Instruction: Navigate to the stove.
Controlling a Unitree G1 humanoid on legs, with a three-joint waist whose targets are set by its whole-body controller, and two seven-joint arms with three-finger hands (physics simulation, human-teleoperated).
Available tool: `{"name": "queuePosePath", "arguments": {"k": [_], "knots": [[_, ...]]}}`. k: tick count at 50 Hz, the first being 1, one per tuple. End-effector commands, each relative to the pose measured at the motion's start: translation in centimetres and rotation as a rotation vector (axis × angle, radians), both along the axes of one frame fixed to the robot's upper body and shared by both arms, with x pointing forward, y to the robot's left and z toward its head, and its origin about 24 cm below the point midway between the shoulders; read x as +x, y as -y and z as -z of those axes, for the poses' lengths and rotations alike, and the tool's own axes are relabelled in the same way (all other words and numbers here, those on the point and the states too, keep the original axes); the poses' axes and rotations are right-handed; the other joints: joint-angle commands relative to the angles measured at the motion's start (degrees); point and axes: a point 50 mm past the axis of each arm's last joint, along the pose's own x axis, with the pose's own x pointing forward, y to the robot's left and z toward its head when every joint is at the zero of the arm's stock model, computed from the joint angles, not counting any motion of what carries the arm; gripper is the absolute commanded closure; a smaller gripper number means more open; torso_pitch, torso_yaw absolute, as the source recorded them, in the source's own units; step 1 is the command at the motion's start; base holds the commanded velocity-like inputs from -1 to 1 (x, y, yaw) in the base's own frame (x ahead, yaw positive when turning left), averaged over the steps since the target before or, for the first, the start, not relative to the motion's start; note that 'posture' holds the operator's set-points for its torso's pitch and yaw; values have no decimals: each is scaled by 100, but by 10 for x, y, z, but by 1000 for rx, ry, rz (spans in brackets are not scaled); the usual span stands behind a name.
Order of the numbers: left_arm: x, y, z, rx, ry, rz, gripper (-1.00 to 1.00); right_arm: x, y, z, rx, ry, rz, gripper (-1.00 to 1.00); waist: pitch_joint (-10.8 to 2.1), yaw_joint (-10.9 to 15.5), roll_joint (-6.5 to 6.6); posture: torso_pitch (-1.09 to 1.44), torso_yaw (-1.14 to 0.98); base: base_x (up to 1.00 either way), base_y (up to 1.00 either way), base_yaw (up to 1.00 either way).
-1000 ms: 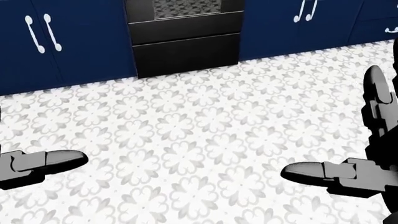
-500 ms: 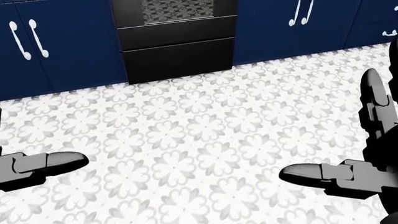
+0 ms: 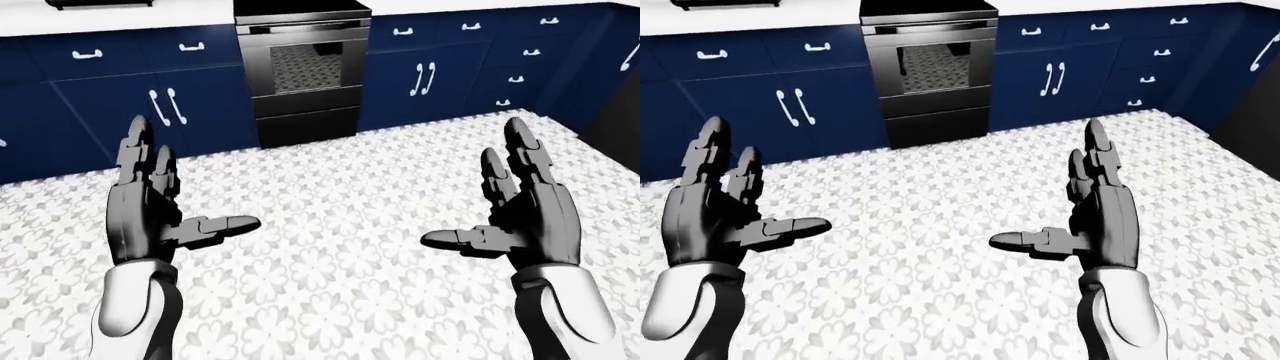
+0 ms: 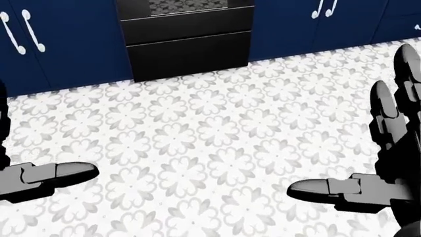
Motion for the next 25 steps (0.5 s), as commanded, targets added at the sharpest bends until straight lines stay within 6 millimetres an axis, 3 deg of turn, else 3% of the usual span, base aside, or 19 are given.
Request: {"name": "queuePosePath", "arguments": {"k": [1,6,7,9,10,12,16,20,22,25], "knots": [[-7,3,-18,23,114,8,-100,-5,-1,-14,-10,94,-7,-100,-151,132,47,0,0,0,0,100],[-7,2,-17,23,115,7,-100,-6,-2,-15,-7,110,-17,-100,8,207,-83,0,0,1,0,100],[-7,2,-17,22,115,7,-100,-6,-2,-16,-6,111,-14,-100,43,210,-173,0,0,1,0,100],[-6,2,-17,23,114,7,-100,-6,0,-16,-11,115,1,-100,95,136,-534,0,0,1,0,81],[-6,2,-17,23,115,8,-100,-4,0,-15,-9,109,6,-100,160,-6,-312,0,0,0,0,0],[-4,3,-15,26,111,9,-100,-5,1,-17,3,126,9,-100,16,106,-302,0,0,0,0,0],[-5,3,-17,25,113,10,-100,-6,0,-21,-5,145,4,-100,-13,84,-191,0,0,0,0,0],[-5,3,-17,25,113,11,-100,-10,0,-25,12,171,1,-100,-58,-20,114,0,0,0,0,0],[-5,3,-17,25,112,11,-100,-10,0,-25,15,173,1,-100,-29,-33,69,0,0,0,0,0],[-5,2,-16,24,111,9,-100,-9,2,-23,17,164,7,-100,-90,-34,44,0,0,0,0,0]]}}
